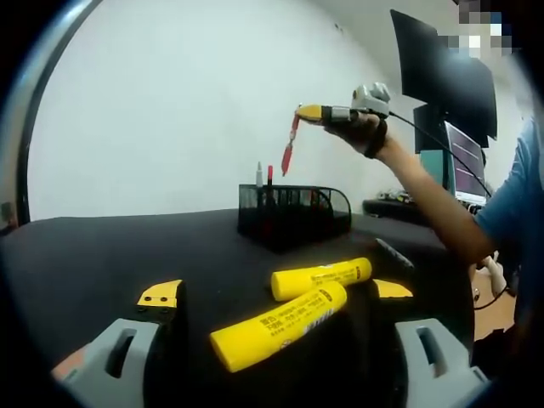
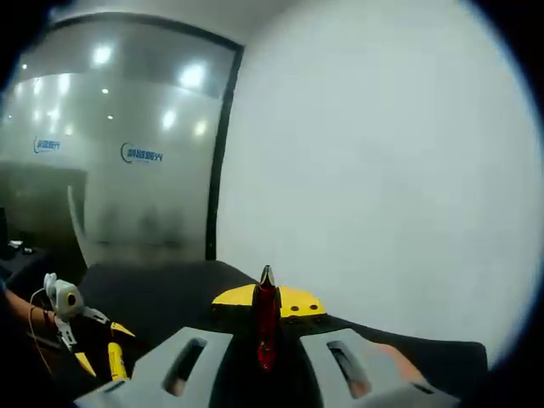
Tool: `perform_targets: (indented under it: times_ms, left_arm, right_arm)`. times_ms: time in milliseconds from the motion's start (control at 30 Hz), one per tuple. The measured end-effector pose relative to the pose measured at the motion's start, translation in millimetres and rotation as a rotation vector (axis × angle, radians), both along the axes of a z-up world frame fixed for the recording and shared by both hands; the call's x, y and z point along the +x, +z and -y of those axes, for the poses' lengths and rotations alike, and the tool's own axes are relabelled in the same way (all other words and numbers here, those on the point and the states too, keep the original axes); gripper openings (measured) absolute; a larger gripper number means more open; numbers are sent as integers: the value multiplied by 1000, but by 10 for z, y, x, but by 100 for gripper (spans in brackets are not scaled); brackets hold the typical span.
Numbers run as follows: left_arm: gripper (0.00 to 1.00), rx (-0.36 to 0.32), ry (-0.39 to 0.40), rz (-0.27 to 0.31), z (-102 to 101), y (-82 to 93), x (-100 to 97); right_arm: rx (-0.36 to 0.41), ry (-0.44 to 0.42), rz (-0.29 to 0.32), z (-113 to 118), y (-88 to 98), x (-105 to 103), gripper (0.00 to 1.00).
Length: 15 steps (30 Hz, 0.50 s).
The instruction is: Pick up pens and glue sticks and place them into the holder.
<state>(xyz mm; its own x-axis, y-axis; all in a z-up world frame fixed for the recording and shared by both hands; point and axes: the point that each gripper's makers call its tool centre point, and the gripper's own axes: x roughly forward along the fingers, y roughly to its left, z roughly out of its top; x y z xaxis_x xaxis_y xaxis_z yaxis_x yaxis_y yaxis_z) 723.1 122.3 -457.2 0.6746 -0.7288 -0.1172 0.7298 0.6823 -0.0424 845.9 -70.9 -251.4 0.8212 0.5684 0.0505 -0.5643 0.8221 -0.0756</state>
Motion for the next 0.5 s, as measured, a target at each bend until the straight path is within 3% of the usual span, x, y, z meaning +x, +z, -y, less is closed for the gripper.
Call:
perform_targets:
  times_ms: [200,500]
  left_arm:
    - [84,-2,1,0,1,4,1]
    - [84,0,2,-1,1,-2,4]
  right_arm:
    - [6,-12,-32,16,-133,149,5]
    - [-19,13,-88,6,-311,217,5]
